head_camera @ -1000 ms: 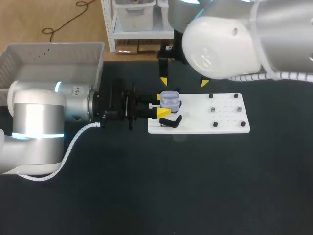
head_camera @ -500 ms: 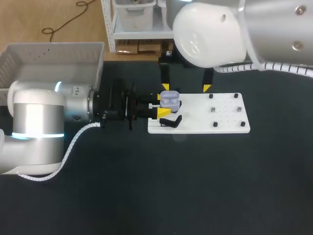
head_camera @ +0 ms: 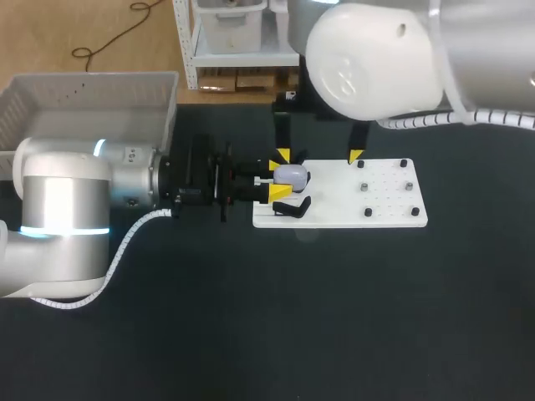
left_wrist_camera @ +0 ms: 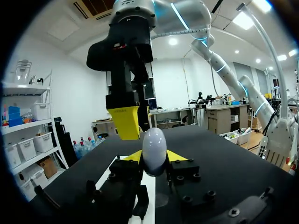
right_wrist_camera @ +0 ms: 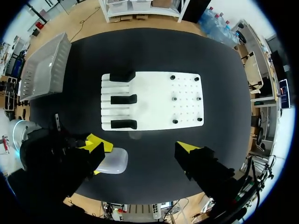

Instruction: Pick up each earbud case from the left stands, insert the matching earbuds, close the lid, and place the case in the box.

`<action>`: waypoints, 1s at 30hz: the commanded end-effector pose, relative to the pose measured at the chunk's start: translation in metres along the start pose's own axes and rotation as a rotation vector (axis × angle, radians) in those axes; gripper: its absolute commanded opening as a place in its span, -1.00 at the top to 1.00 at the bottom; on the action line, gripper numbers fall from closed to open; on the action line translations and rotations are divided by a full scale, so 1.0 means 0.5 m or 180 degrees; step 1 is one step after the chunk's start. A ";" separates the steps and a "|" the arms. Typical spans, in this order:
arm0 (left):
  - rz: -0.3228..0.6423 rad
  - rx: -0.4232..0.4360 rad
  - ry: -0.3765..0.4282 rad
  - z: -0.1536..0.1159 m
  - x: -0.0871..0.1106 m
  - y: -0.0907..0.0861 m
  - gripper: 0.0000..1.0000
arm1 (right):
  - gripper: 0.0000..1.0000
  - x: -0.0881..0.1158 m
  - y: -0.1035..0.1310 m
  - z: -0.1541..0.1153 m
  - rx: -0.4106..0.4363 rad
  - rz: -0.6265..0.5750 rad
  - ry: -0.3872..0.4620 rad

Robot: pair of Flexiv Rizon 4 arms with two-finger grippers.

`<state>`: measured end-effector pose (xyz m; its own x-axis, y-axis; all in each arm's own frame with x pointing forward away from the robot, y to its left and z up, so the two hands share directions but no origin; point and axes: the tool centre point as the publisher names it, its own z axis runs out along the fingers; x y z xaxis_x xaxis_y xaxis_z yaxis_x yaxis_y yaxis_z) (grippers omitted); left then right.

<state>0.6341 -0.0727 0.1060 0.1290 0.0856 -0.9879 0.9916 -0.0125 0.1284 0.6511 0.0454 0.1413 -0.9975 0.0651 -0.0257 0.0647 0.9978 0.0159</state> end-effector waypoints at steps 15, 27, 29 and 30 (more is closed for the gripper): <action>-0.0106 -0.0169 0.0212 -0.012 -0.031 -0.002 1.00 | -1.00 0.092 -0.036 -0.167 -0.0592 -0.0808 -0.0809; -0.0438 -0.0825 0.0158 -0.081 -0.102 0.020 1.00 | -1.00 0.111 -0.056 -0.177 -0.0762 -0.0976 -0.0823; -0.0428 -0.1025 0.0183 -0.107 -0.109 0.034 1.00 | -1.00 0.111 -0.056 -0.177 -0.0762 -0.0976 -0.0823; -0.0414 -0.1137 0.0205 -0.122 -0.112 0.044 1.00 | -1.00 0.111 -0.056 -0.177 -0.0762 -0.0976 -0.0823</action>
<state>0.6556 -0.0326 0.1599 -0.0152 0.1233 -0.9923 0.9813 0.1921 0.0088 0.5944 0.0212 0.2293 -0.9375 -0.2125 -0.2757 -0.2718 0.9417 0.1984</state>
